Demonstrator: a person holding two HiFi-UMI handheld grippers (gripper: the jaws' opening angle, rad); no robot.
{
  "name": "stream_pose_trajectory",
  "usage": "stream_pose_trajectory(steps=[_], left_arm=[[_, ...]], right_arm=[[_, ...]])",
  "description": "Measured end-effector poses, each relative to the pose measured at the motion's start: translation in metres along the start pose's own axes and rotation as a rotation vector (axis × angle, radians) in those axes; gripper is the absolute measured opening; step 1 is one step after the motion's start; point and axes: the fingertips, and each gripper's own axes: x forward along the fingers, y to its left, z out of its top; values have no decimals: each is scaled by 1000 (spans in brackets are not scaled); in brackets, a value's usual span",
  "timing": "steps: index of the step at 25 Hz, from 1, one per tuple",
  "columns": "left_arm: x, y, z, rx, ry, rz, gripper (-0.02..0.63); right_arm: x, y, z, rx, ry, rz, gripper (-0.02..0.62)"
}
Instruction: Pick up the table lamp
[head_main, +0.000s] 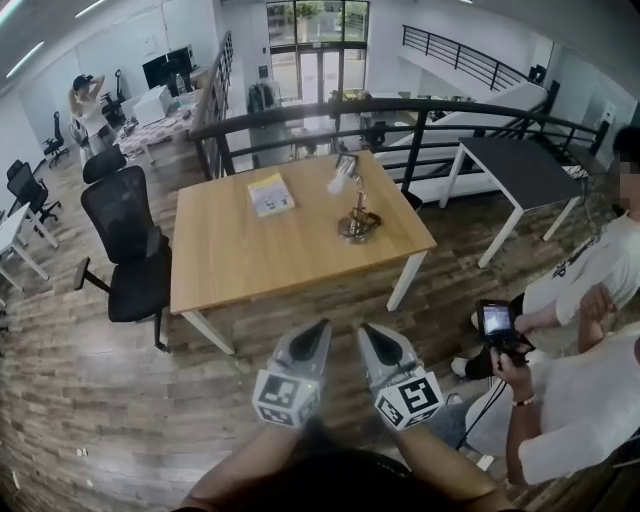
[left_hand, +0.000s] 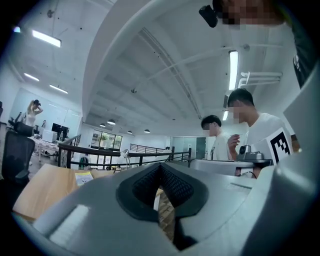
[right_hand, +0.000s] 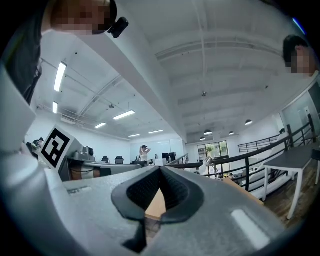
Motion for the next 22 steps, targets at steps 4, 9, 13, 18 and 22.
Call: stream_pose_trajectory(steps=[4, 9, 13, 18, 22], left_arm=[[15, 29, 12, 4, 2, -35, 2], [38, 45, 25, 6, -6, -77, 2], [52, 61, 22, -3, -11, -82, 2], [81, 80, 17, -10, -1, -70, 2], [114, 88, 14, -9, 5, -49, 2]], right_arm=[[39, 0, 5, 4, -5, -4, 2], [67, -10, 15, -24, -10, -30, 2], [85, -20, 6, -38, 7, -37, 2], [108, -44, -4, -28, 26, -32, 2], [127, -79, -7, -21, 27, -19, 2]])
